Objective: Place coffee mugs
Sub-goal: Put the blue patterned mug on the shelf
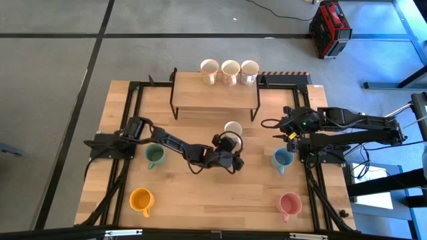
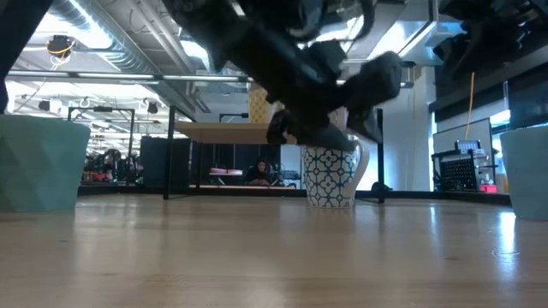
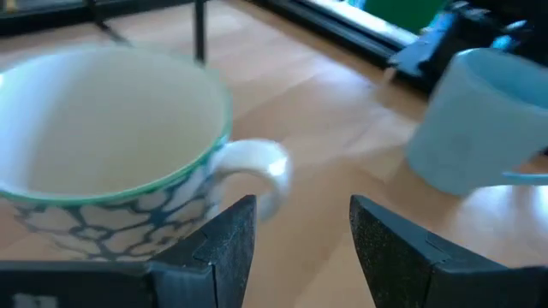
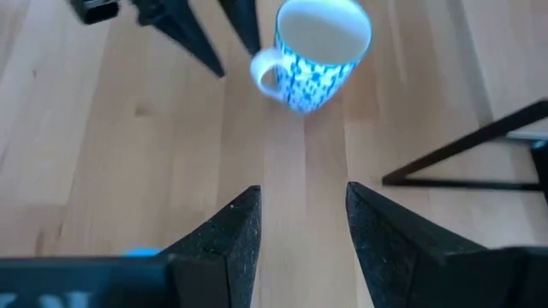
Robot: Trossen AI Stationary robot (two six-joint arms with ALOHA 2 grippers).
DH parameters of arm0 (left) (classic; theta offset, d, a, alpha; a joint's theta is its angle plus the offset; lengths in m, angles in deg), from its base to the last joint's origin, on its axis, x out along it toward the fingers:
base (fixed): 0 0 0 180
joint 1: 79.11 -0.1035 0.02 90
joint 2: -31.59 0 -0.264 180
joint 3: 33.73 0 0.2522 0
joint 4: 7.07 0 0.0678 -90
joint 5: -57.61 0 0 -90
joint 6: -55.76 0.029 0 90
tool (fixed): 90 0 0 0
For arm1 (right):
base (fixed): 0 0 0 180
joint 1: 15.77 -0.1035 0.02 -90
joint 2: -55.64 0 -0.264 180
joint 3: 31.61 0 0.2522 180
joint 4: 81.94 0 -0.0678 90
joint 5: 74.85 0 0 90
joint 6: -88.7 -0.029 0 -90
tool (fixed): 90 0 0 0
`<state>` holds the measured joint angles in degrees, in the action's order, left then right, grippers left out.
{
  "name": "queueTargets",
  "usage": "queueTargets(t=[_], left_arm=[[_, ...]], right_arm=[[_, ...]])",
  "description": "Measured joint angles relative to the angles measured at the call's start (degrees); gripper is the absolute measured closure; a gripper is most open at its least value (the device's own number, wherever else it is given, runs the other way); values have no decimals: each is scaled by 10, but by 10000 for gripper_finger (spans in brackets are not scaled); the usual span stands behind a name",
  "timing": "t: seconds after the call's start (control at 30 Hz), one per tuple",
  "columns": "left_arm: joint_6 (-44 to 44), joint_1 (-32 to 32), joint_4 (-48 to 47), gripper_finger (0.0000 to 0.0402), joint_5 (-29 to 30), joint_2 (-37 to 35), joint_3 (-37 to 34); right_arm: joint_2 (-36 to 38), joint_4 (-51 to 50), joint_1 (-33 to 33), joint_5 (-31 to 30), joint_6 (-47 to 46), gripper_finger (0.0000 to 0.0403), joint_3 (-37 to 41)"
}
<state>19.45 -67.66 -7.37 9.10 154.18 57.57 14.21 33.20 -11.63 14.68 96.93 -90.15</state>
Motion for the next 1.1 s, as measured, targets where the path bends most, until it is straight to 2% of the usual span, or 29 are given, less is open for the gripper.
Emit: queueTargets(t=[0.43,0.6,0.87,0.93,1.03,1.1], left_arm=[[-22,-34,0,218,-8,10,0],[-28,-23,-41,218,-6,4,0],[-126,12,-147,218,73,-7,0],[-124,17,-130,218,59,-8,0],[-87,14,-72,218,-4,-9,0],[-70,11,-41,218,-23,-9,0]], right_arm=[[1,-36,0,0,2,242,0],[1,-45,0,-5,3,242,0],[1,-50,0,-9,10,242,0],[1,-49,0,-14,13,242,0],[1,-37,0,-15,25,242,0],[1,-27,0,-17,36,242,0]])
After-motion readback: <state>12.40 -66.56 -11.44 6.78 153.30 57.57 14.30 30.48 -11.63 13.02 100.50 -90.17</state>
